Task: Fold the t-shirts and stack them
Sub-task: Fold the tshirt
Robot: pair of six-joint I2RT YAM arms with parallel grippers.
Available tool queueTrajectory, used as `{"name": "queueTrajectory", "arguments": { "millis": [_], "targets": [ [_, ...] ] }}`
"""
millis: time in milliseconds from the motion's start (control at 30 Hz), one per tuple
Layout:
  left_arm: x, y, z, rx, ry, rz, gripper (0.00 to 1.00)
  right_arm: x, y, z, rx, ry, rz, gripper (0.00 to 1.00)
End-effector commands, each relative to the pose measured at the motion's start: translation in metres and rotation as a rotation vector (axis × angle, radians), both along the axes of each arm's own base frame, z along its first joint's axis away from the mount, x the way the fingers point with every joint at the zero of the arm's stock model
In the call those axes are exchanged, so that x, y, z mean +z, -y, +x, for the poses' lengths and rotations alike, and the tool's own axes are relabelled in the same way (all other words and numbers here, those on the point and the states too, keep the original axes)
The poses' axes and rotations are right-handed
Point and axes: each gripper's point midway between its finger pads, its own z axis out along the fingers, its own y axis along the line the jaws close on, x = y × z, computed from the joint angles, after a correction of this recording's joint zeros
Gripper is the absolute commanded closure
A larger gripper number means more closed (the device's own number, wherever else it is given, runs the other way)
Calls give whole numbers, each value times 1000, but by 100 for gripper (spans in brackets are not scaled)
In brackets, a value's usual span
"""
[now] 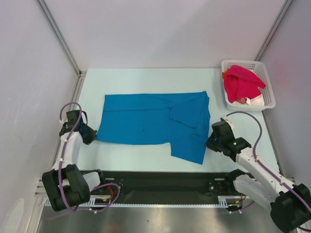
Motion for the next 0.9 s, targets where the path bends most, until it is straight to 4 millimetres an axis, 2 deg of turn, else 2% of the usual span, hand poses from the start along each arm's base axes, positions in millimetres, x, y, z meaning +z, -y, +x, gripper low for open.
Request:
{"name": "queueTrajectory", "arguments": {
  "millis": [0,100,133,167,267,300,333,367,400,467,500,567,600,633,667,700,733,867],
  "targets": [
    [9,-6,18,-13,35,3,100,33,-2,38,9,81,11,100],
    [6,-6,32,-36,29,-2,100,51,-3,75,4,136,19,100],
    [5,-7,37,-40,25,-2,100,44,-2,86,-1,107,2,100],
    [3,-9,42,-42,12,-6,100,58,-6,101,7,134,7,100],
    [7,-8,59,-60,28,-26,100,59,-9,125,11,130,0,100],
    [4,-8,62,-64,13,-33,100,70,-12,137,11,162,10,100],
    [5,-9,66,-65,16,-34,100,62,-13,143,11,139,3,100],
    [10,-11,76,-69,30,-31,100,63,-14,150,10,139,3,100],
    [6,-10,80,-75,15,-39,100,69,-13,159,6,151,3,100],
    [10,-10,93,-83,25,-52,100,60,-13,170,4,127,-4,100],
    [3,-9,97,-80,4,-61,100,66,-10,180,-5,142,-4,100],
    [4,-11,107,-78,5,-61,100,56,-10,190,-4,117,-6,100],
    [-5,-12,109,-70,-22,-72,100,54,-7,196,-11,110,-3,100],
    [-7,-13,112,-67,-26,-75,100,59,-6,204,-15,120,1,100],
    [-7,-12,116,-64,-26,-81,100,60,-8,208,-11,124,12,100],
    [-8,-11,118,-56,-27,-98,100,54,-7,211,-14,106,13,100],
    [-13,-9,120,-56,-35,-108,100,58,-7,217,-16,119,18,100],
    [-10,-11,134,-48,-23,-119,100,55,-7,229,-19,111,27,100]
  ]
}}
